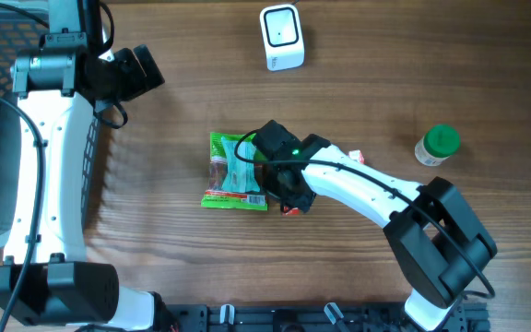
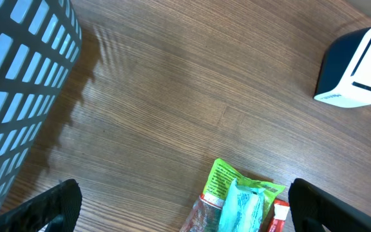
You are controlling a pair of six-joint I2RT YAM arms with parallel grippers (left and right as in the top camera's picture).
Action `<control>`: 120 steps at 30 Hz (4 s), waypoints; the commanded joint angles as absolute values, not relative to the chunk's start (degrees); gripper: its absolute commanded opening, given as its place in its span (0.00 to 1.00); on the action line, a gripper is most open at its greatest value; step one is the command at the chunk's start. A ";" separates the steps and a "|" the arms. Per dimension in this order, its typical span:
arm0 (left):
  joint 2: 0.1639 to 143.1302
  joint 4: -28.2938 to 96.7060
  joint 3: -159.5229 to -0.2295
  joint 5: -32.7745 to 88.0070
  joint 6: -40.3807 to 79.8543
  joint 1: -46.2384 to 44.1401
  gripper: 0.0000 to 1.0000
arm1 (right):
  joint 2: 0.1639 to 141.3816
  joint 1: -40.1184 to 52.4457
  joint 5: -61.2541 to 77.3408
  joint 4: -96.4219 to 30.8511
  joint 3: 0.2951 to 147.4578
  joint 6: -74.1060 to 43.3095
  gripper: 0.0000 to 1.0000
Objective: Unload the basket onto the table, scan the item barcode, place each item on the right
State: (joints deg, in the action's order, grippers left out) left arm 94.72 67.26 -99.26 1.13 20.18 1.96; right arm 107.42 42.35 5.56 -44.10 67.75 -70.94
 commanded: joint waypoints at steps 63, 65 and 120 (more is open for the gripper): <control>94.72 67.13 -99.13 0.78 19.29 2.11 1.00 | 108.68 47.94 4.29 -41.98 65.71 -79.61 0.04; 94.72 67.13 -99.11 0.78 19.29 2.11 1.00 | 109.03 47.92 4.25 -41.80 64.62 -79.70 0.04; 94.72 67.13 -99.13 0.75 19.29 2.11 1.00 | 106.59 26.96 8.69 -21.71 72.60 -46.83 0.40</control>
